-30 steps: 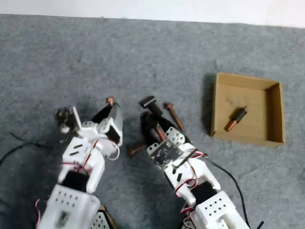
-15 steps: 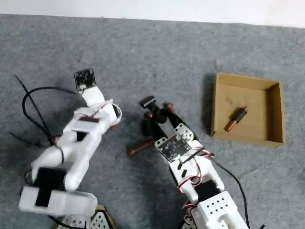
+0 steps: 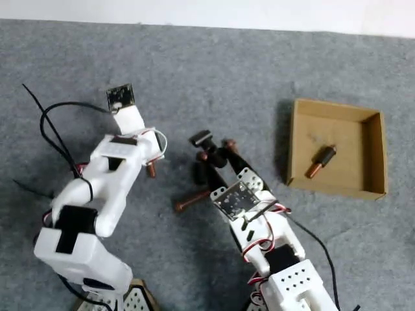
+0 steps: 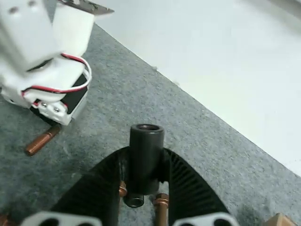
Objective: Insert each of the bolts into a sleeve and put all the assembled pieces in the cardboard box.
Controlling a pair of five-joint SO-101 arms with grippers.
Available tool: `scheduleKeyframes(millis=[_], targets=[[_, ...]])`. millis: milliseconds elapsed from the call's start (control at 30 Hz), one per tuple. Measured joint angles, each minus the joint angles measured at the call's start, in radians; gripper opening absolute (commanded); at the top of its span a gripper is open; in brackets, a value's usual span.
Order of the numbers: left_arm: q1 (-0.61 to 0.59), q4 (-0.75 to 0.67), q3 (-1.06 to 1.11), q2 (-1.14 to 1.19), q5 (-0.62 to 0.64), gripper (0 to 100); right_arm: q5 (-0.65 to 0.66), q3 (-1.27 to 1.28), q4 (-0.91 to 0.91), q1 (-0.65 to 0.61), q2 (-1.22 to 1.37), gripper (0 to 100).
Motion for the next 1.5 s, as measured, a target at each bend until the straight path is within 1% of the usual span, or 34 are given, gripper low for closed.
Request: scheduleKeyframes(millis=[233, 400, 967, 1133, 1200, 1267, 1500], targets=[[0.0, 0.196, -0.193, 0.118, 0.0, 1, 0.0, 0.0, 0.0, 0.0, 0.0, 0.5], [0.0, 0.272, -0.267, 0.158, 0.0, 1, 0.0, 0.0, 0.0, 0.0, 0.0, 0.5], [0.002, 0.284, -0.273, 0.157, -0.002, 0, 0.0, 0.0, 0.0, 0.0, 0.0, 0.5], [0.002, 0.284, -0.189, 0.06, -0.002, 0, 0.0, 0.0, 0.0, 0.0, 0.0, 0.5], [0.002, 0.256, -0.118, -0.017, -0.002, 0, 0.0, 0.0, 0.0, 0.0, 0.0, 0.5], [0.002, 0.187, -0.026, -0.11, -0.002, 0, 0.0, 0.0, 0.0, 0.0, 0.0, 0.5], [0.0, -0.17, 0.356, -0.471, -0.002, 0, 0.0, 0.0, 0.0, 0.0, 0.0, 0.5]])
